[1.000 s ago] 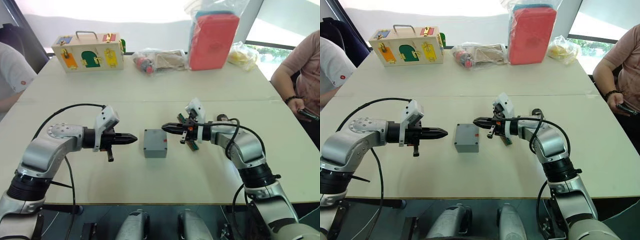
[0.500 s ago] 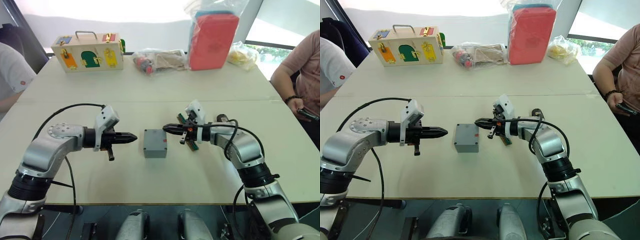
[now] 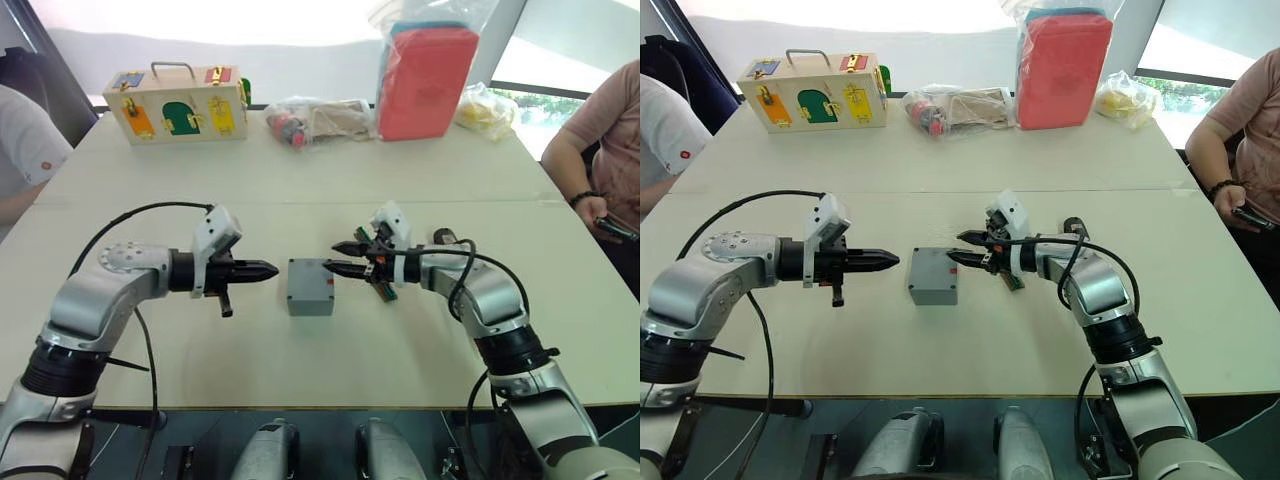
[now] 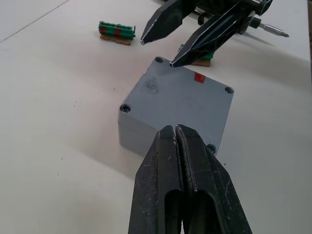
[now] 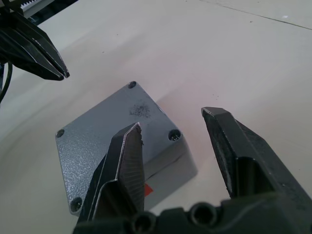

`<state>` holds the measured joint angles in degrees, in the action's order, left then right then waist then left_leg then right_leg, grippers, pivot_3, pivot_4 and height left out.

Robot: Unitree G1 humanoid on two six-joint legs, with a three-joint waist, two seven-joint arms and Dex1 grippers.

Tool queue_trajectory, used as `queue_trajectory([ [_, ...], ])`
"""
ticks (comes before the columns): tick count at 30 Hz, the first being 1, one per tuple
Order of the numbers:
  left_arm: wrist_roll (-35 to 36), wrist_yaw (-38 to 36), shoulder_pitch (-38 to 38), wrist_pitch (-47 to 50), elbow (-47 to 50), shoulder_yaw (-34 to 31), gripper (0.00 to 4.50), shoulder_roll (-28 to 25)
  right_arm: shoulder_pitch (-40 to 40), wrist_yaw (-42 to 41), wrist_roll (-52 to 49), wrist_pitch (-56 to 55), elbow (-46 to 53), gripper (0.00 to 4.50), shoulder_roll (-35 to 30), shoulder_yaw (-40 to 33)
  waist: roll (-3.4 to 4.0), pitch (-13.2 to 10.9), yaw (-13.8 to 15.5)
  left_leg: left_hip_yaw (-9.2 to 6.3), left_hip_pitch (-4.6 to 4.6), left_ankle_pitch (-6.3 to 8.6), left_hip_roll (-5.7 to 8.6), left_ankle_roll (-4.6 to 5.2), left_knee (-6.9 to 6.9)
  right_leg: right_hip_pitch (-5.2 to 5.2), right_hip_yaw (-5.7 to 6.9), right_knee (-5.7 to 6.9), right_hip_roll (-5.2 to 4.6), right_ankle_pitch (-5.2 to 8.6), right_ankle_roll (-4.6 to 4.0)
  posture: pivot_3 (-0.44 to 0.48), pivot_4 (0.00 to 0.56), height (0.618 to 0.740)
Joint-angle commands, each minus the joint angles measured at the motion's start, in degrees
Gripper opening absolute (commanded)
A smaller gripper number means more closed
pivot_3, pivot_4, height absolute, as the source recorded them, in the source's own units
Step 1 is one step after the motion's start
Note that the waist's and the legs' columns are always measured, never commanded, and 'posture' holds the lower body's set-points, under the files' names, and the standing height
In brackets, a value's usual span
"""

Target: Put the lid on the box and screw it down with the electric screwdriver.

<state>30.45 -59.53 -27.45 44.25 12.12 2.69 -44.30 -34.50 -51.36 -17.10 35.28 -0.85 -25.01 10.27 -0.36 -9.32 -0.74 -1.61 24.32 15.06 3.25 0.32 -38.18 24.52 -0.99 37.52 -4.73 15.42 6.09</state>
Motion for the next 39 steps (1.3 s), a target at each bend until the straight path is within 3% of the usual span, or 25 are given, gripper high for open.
queue_trajectory([
  [1,0.56,0.25,-1.72,-1.17,0.44,-0.75,0.0,1.08,-1.92,-0.24,-2.93,2.94,3.65,1.91,-1.71,-3.58,0.0,0.0,0.04,0.0,0.0,0.0,0.0,0.0,0.0,0.0,0.0,0.0,0.0,0.0,0.0,0.0,0.15,0.738],
  [6,1.73,-0.46,-4.25,-0.68,1.78,-1.17,0.0,2.0,-5.71,0.01,-10.95,15.24,8.28,1.91,-6.38,-11.17,0.0,0.0,0.04,0.0,0.02,0.01,0.0,0.01,-0.02,0.0,0.0,-0.01,-0.02,0.0,0.0,0.0,0.15,0.738],
  [9,1.85,-1.53,-6.2,-1.64,3.02,-0.97,0.0,1.45,-10.8,0.02,-11.63,22.93,6.27,1.91,-14.23,-13.44,0.0,0.0,0.15,0.0,0.02,0.01,0.0,0.02,-0.02,0.0,0.0,-0.01,-0.06,0.0,0.0,0.0,0.15,0.738],
  [12,2.61,-1.91,-7.68,-2.01,5.6,0.04,0.0,2.37,-14.43,-2.53,-13.47,31.97,5.74,2.67,-22.78,-12.2,0.0,-0.01,0.27,0.0,0.04,0.08,0.01,0.15,0.01,-0.02,0.04,-0.11,-0.18,0.0,0.0,0.0,0.15,0.738],
  [13,2.79,-2.02,-7.85,-2.24,6.42,0.5,0.0,2.87,-15.89,-2.14,-13.48,36.44,5.25,3.2,-25.22,-10.74,0.0,0.0,0.25,0.0,0.06,0.09,0.0,0.16,0.0,-0.03,0.05,-0.15,-0.21,0.0,-0.01,0.0,0.15,0.738],
  [17,4.07,-2.77,-6.94,-3.59,7.07,1.37,0.0,5.69,-22.13,-1.72,-15.77,52.27,0.97,4.46,-28.62,-7.41,0.0,0.0,-0.28,0.08,0.04,0.18,0.0,0.31,0.01,-0.06,-0.01,-0.23,-0.25,0.0,-0.01,0.0,0.15,0.738],
  [21,-1.23,-3.99,-5.96,-7.88,5.36,7.09,0.0,6.71,-24.13,-0.12,-15.27,57.16,-4.43,4.46,-32.55,0.06,0.0,0.0,-0.05,0.09,0.02,0.24,-0.01,0.41,0.03,-0.03,-0.04,-0.21,-0.24,0.0,-0.01,0.0,0.15,0.738],
  [25,-4.43,-5.78,-6.25,-11.47,4.96,11.67,0.0,7.22,-21.39,-2.29,-12.12,53.41,-4.37,4.46,-39.12,10.36,0.0,-0.01,1.11,0.12,0.12,0.26,0.06,0.46,-0.03,-0.05,0.01,-0.34,-0.34,0.0,0.0,0.0,0.15,0.738],
  [32,-6.13,-5.31,-6.06,-12.63,4.98,13.09,0.0,8.91,-22.82,-1.32,-9.73,54.38,-12.9,4.46,-36.86,14.57,0.0,0.0,0.99,0.24,0.09,0.32,0.04,0.56,-0.06,-0.02,-0.08,-0.3,-0.31,0.0,0.01,0.0,0.15,0.738],
  [39,-5.74,-3.33,-4.84,-11.92,5.8,12.27,0.0,9.52,-22.4,-2.74,-9.45,53.59,-13.67,4.46,-34.33,18.31,0.0,0.0,1.14,0.23,0.09,0.31,0.02,0.54,-0.05,-0.01,-0.08,-0.3,-0.29,0.0,0.01,0.0,0.15,0.738],
])
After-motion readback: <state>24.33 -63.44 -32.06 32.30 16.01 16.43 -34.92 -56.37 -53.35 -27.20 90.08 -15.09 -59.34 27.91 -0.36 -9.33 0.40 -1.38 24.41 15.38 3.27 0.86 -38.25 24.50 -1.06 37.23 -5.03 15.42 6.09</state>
